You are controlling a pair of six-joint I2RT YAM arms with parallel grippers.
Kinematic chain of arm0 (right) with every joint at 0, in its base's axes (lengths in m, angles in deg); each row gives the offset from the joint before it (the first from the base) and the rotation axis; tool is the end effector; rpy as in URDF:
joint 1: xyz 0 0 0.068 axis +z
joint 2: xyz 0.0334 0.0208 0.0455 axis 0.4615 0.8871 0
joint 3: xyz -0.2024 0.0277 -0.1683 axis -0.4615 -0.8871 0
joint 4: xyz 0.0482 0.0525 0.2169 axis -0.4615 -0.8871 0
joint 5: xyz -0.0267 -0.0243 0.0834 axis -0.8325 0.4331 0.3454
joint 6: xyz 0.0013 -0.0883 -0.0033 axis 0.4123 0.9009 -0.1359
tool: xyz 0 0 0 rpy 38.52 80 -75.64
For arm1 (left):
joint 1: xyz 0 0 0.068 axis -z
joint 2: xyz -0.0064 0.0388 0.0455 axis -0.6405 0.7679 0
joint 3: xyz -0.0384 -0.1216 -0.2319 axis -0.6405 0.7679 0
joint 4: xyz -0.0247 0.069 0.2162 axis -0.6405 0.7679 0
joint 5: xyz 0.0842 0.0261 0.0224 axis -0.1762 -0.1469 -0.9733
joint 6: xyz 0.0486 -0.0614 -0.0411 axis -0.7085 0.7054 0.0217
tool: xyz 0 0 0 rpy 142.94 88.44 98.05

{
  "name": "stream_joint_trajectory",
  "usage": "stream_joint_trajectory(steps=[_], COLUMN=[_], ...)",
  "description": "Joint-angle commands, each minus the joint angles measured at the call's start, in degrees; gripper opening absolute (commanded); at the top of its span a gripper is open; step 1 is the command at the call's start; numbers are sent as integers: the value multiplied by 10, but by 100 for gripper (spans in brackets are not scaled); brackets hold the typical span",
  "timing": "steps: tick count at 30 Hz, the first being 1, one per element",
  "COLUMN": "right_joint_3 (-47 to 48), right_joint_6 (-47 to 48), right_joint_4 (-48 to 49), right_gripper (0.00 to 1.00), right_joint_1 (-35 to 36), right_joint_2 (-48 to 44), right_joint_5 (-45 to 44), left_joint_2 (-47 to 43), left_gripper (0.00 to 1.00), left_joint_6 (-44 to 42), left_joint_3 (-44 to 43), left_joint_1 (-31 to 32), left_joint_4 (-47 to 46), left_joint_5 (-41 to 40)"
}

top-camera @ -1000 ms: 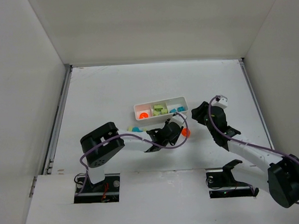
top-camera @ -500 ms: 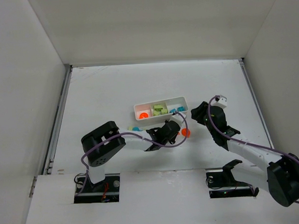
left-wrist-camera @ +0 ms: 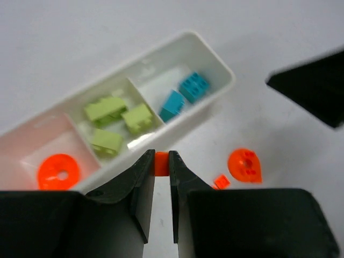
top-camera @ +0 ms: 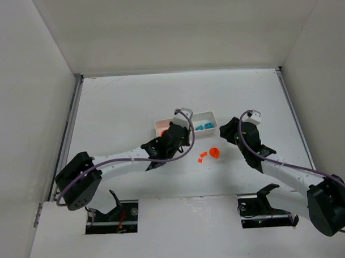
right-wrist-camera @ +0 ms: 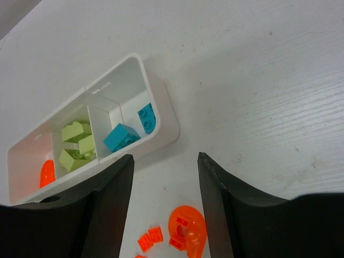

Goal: Sort the legos into containers by color

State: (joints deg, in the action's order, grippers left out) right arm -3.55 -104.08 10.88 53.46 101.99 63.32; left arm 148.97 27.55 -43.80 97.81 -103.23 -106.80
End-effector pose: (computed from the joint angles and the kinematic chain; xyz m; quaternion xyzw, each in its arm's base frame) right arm 0.2213 0.0803 0.1982 0.1921 0.8140 0.1800 0.5177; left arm 0.2035 -0.2692 0.2481 0.1873 0.7657 -0.2233 0.5734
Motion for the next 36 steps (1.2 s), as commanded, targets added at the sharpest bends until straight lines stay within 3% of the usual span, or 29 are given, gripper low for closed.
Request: stream_joint_trajectory(steps=[1, 9, 15, 17, 20, 23, 29, 36], right_joint_3=[5, 14, 35, 37, 49, 54, 59, 82], right_joint_6=[-2, 10, 22, 14, -13, -27, -43, -40], right_joint_4=[40, 30, -79, -117, -154, -168, -161, -143], right_gripper=[57, 55, 38, 40, 59, 66, 65, 53], right_joint_1=[10, 27, 84, 97, 126, 153, 166, 166], right_joint_2=[10, 12, -9, -4, 20, 44, 97, 160], right_joint_5=[4, 2, -75, -102, -121, -135, -134, -134], left_joint_2=[-47, 8, 44, 55, 65, 64, 24, -58], left_gripper=[13, 15, 18, 19, 21, 26, 37, 40], left_joint_6=[5, 15, 11, 8, 7, 8, 14, 26], left_joint_3=[16, 4, -9, -15, -16, -14, 6, 46], left_joint_1=[-54, -145, -162, -157, -150, -143, -122, -76], left_joint_4=[12, 9, 5, 9, 11, 10, -3, -2], left_joint_5=[-49, -2, -1, -10, -33, -56, -63, -59])
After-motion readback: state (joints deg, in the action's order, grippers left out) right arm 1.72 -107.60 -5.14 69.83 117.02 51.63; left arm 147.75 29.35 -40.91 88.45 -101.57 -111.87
